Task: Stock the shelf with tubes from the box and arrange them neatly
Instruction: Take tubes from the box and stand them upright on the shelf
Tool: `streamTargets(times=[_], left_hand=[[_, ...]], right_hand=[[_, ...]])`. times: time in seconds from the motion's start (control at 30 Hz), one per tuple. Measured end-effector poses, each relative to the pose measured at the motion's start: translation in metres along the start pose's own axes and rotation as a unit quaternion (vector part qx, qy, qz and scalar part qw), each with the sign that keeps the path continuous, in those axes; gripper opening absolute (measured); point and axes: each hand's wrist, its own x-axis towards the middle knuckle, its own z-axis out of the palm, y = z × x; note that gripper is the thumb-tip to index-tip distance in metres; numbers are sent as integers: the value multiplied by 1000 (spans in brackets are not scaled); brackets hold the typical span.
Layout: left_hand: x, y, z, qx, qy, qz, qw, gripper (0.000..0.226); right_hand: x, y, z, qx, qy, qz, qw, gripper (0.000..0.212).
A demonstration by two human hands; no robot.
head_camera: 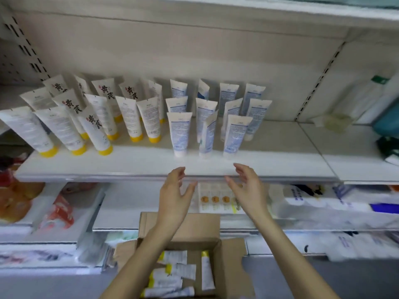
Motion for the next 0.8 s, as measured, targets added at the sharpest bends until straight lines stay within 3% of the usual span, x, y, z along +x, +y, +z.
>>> streamTargets(times=[0.17, 0.3, 0.4, 0.7, 0.8], left_hand=[[-35, -45, -27, 164, -70, 61, 982, 51], [-51, -87, -45, 291, -132, 102, 942, 69], [-59, -116, -55, 348, -161, 110, 917, 67], [-108, -216, -76, 438, -232, 40, 868, 68], [-131, -258, -74, 443, -250, 14, 861, 69]], right_hand=[[-50, 3, 36, -140, -53, -65, 987, 52], [-88, 10, 65, -222, -118, -70, 965, 62], [-110, 16, 85, -285, -171, -69, 941, 67], [-150, 68, 144, -342, -334, -25, 878, 75], [-166, 101, 171, -338, -402, 15, 851, 91]])
